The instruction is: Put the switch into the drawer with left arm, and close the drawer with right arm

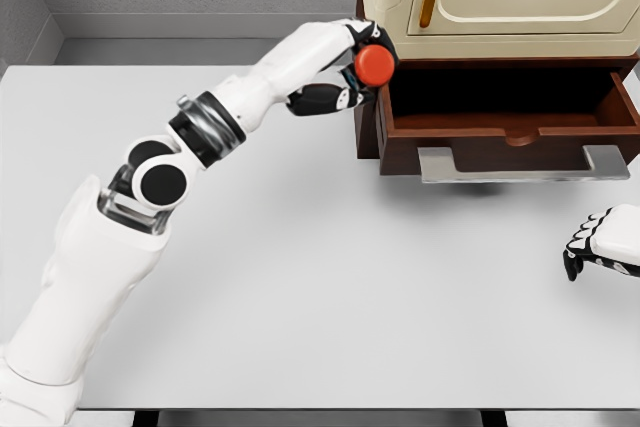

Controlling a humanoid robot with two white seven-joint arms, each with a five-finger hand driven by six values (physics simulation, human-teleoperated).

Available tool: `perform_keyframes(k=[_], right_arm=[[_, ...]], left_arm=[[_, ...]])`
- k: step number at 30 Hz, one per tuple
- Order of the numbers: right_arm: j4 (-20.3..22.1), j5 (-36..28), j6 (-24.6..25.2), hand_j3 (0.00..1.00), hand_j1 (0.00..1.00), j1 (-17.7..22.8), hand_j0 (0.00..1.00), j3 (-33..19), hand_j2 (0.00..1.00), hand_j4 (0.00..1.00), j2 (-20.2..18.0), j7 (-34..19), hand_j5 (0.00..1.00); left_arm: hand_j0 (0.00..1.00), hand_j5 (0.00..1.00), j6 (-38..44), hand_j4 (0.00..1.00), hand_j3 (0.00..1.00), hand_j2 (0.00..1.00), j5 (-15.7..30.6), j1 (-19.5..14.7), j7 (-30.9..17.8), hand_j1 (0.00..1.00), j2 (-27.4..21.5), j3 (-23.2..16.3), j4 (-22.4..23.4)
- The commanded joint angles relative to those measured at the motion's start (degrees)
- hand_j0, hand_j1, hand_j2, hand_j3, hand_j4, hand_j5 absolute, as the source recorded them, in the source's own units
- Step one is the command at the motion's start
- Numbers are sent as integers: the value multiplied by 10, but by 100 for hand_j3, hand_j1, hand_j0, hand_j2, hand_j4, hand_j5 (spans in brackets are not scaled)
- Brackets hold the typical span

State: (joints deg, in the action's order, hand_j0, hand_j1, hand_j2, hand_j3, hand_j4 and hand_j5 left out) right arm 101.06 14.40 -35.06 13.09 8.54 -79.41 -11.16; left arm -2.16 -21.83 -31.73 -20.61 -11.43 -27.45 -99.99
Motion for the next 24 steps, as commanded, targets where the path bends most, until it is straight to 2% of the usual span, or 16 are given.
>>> perform_keyframes(k=[1, 3, 15, 24], right_arm=[[0, -3, 1, 37, 37, 0, 37, 0, 37, 37, -1, 0, 37], [0, -3, 1, 37, 37, 0, 37, 0, 37, 37, -1, 0, 37], [-3, -3, 1, 37, 37, 0, 37, 0, 37, 37, -1, 0, 37], [-3, -3, 1, 37, 37, 0, 37, 0, 37, 37, -1, 0, 37]], left_arm=[[36, 36, 0, 36, 36, 36, -33, 0, 0, 36, 4, -9, -7], [36, 36, 0, 36, 36, 36, -46, -4, 0, 36, 8, -18, -6], [36, 36, 1, 36, 36, 36, -203, -9, 0, 36, 70, -44, -3], [36, 36, 0, 36, 36, 36, -275, -11, 1, 36, 96, -61, -6]])
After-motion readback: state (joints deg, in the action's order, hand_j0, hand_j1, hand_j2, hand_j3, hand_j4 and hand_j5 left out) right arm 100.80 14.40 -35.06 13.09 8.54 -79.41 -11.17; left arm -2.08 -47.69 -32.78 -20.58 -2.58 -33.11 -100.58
